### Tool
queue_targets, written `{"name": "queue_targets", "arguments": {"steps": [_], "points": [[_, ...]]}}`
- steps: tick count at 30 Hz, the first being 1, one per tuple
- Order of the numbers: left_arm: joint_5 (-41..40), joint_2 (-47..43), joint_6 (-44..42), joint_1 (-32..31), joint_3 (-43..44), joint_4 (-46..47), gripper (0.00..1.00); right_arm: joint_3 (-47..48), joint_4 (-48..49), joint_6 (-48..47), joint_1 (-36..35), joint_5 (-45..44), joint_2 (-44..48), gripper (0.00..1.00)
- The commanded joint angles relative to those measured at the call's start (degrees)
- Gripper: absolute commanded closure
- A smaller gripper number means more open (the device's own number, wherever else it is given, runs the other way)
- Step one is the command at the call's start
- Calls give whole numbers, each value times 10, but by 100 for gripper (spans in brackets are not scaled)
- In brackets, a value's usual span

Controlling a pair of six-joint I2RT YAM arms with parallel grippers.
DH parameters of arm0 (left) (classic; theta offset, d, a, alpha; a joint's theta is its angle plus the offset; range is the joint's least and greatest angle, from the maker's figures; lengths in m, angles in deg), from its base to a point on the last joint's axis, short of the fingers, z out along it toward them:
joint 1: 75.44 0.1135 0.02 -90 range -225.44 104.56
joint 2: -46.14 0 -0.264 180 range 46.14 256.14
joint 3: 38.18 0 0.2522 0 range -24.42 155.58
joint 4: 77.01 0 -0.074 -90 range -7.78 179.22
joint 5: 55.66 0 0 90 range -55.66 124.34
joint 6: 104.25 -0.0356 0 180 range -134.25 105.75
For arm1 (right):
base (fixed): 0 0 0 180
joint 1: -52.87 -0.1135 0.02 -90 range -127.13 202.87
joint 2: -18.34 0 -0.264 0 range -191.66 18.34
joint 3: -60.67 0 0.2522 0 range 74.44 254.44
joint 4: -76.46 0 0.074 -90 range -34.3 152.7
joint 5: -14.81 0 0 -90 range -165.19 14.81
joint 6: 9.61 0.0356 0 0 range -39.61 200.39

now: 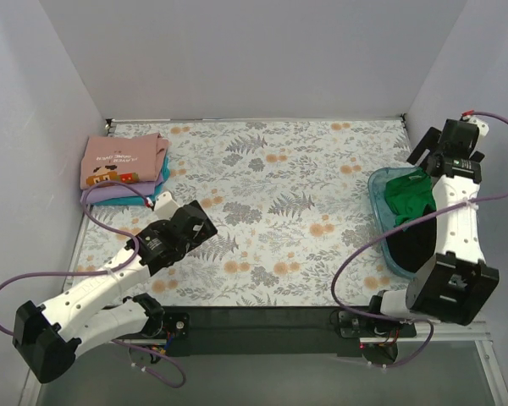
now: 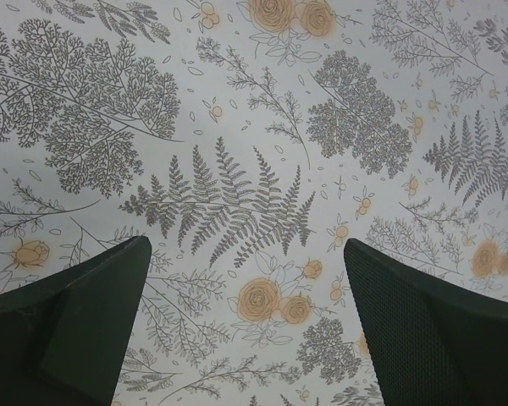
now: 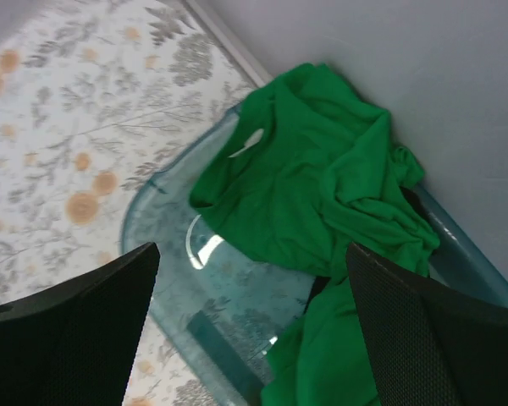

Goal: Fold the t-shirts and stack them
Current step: Grab the tshirt from the pile

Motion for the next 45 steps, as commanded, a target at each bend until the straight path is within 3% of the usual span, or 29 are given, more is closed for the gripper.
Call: {"name": "queue_targets", "arguments": {"steps": [1,8,14,22,23,26,27,30,34,40,45], "points": [[-12,5,-17,-3,12,21,2,28,7,-40,42,35,-42,3],[-18,33,-20,-3,15,15,2,-8,89,-13,85,-10,-123,6],[-11,33,-21,-3,13,18,2,-102,222,5,87,-27,-134,11],[-5,6,-20,-3,-6,32,2,-147,300,25,93,-44,-167,19],[-6,4,-20,-3,-8,34,2,-152,301,25,93,-39,-172,22],[-13,3,-19,-3,-6,31,2,-175,346,23,93,-21,-173,44],[-18,3,-14,-3,-1,21,2,-182,355,24,93,-21,-171,66],[-27,2,-6,-3,2,13,2,-186,361,25,93,-27,-156,89],[-27,-4,-7,-3,1,15,2,-180,359,23,93,-14,-106,99],[-46,-18,14,-3,1,-2,2,-176,334,29,92,4,7,99],[-47,-36,19,-3,-8,-1,2,-95,249,15,92,35,102,99]]}}
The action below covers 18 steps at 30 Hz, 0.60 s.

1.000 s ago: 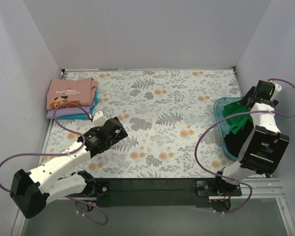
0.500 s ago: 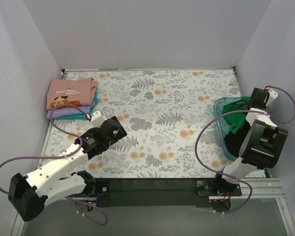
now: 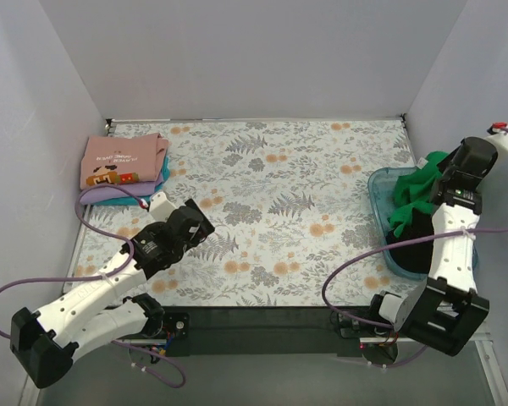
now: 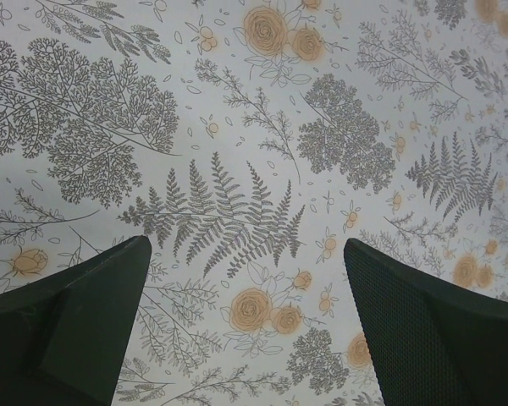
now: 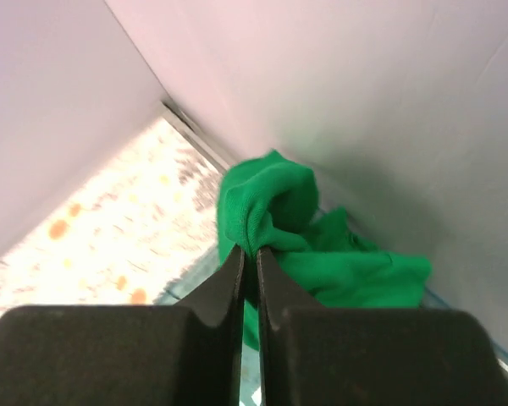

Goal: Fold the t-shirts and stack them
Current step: Grab the tshirt from the pile, then move the tshirt to the center of the board

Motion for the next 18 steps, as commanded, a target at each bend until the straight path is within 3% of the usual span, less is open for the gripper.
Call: {"name": "queue_targets", "arguments": {"steps": [1,9,12,18], "points": [[-27,-22,15,-3,-3,-9,2,87,-42,-8,1,35,51,99],[-26,-54,20,-3,-13,-6,2,316,-149,12,-32,224,49,99],[-23,-59,19,-3,-17,-2,2,385,-163,33,-78,266,20,99],[-36,-51,33,-3,-15,-15,2,551,-186,35,-336,197,-68,99]]}}
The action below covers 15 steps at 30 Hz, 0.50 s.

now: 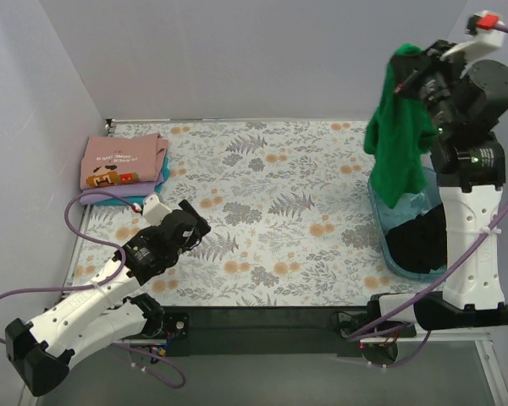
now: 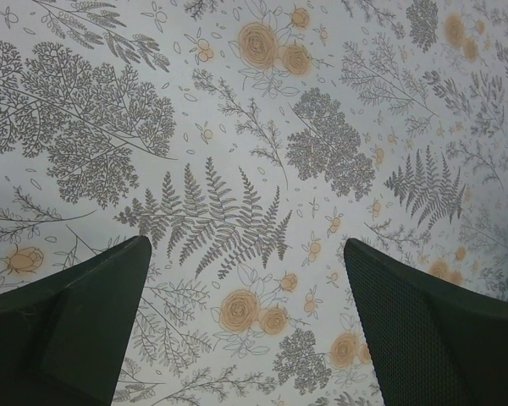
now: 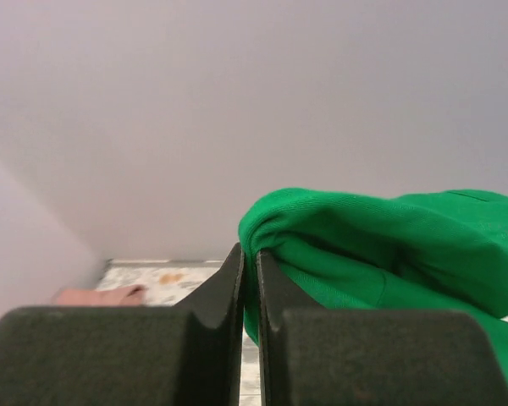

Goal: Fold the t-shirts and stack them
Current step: Move the tshirt to the center of the board

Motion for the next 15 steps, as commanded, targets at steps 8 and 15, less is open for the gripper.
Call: {"name": "queue_targets", "arguments": {"steps": [8,15], "points": [[-15,5,112,-3,29,-119,2,148,45,-30,-360,-145,-166,99],[7,-35,175,-3,26,-173,2,91,121,-8,-477,-163,-225,99]]}}
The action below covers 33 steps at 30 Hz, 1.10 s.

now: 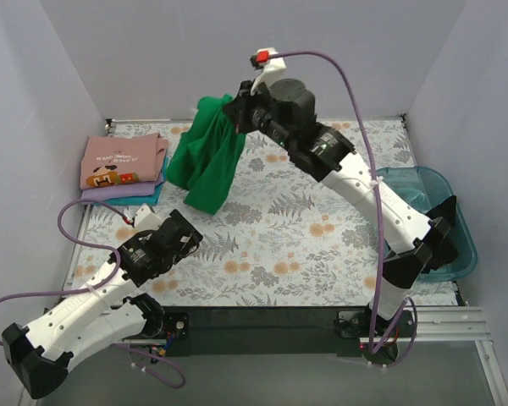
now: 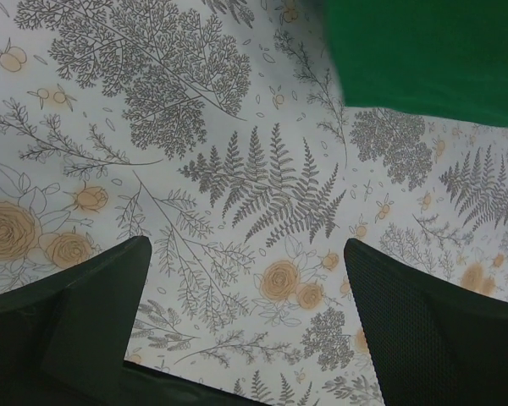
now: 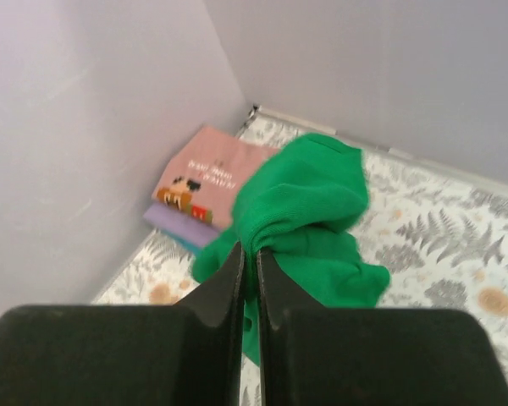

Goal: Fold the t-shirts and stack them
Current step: Move the tshirt to the center of the board

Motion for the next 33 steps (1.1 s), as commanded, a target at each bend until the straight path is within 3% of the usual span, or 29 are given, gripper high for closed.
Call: {"name": "queue_targets", "arguments": {"steps": [1,5,6,9,11,13,16,17,19,20,22,23,28,33], "points": [[4,-31,87,-3,16,-51,2,-45,85,23,-11,-38,30,99],[0,-48,111,-3,17,-88,2,-202,86,46,3,-87,73,99],[0,-55,113,-3,16,-90,2,-296,86,58,20,-83,101,99],[2,-58,113,-3,12,-87,2,-445,103,124,77,-32,158,99],[5,-55,108,-3,10,-81,2,-593,134,137,107,10,186,99],[9,-45,100,-3,3,-74,2,-707,147,144,137,6,228,98],[24,-30,80,-3,-10,-38,2,-792,147,155,166,-34,297,88],[28,-15,71,-3,-14,-12,2,-837,147,156,171,-48,319,80],[28,3,63,-3,-13,2,2,-867,131,149,177,-62,383,63],[26,22,58,-3,-7,12,2,-881,119,145,177,-77,402,38],[4,45,61,-2,3,14,2,-882,92,124,178,-83,452,19],[-6,70,58,-2,16,17,2,-881,88,112,177,-78,466,2],[-13,137,-4,46,45,75,2,-858,86,53,177,-11,496,2],[128,206,-159,187,25,251,2,-824,84,43,178,-19,439,2]]}}
